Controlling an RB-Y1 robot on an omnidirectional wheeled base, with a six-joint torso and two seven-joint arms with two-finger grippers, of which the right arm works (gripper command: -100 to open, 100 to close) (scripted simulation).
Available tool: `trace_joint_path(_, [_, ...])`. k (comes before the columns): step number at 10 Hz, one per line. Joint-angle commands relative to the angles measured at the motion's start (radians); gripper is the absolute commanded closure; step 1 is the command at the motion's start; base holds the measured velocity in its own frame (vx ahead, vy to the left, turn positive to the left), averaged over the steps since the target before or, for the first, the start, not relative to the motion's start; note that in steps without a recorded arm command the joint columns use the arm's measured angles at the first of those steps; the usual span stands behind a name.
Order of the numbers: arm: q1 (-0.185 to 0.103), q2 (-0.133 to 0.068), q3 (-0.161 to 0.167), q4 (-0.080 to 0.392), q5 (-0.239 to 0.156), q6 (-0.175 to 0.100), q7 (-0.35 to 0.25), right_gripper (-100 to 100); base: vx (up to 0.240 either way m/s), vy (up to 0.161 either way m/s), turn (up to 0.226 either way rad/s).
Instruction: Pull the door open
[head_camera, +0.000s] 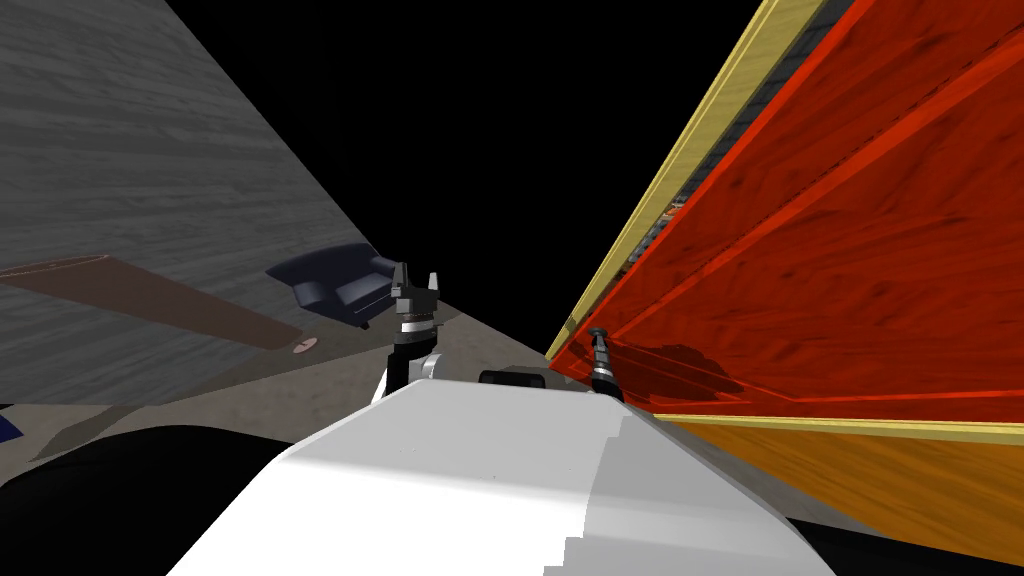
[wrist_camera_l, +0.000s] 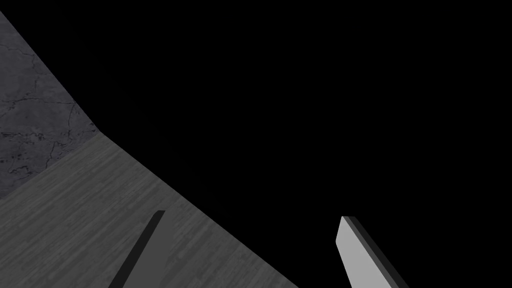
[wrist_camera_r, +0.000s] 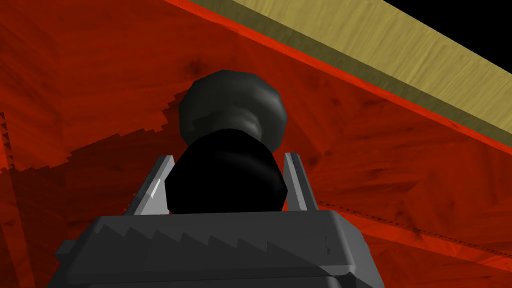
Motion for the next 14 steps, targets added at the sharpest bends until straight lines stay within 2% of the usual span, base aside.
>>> trace_joint_path(1, [-0.004, 0.003, 0.009, -0.006, -0.007, 0.000, -0.050, 100, -0.033, 0.002, 0.038])
trace_joint_path(4, [-0.005, 0.002, 0.014, -0.006, -0.014, -0.001, -0.096, 100, -0.027, -0.003, 0.025])
trace_joint_path(5, [-0.007, 0.001, 0.018, -0.006, -0.022, -0.002, -0.134, 100, -0.030, -0.006, 0.033])
trace_joint_path(6, [-0.007, 0.001, 0.018, -0.006, -0.022, -0.002, -0.137, 100, -0.033, -0.008, 0.020])
trace_joint_path(7, [-0.009, 0.000, 0.022, -0.006, -0.030, -0.004, -0.175, 100, -0.035, -0.005, 0.027])
trace_joint_path(8, [-0.009, 0.000, 0.022, -0.006, -0.030, -0.004, -0.179, 100, -0.027, 0.000, 0.021])
trace_joint_path(9, [-0.010, -0.001, 0.026, -0.006, -0.037, -0.005, -0.218, 100, -0.033, -0.002, 0.032])
trace_joint_path(10, [-0.010, -0.001, 0.026, -0.006, -0.037, -0.005, -0.221, 100, -0.026, -0.005, 0.026])
trace_joint_path(14, [-0.016, -0.003, 0.039, -0.006, -0.060, -0.008, -0.340, 100, -0.041, -0.003, 0.035])
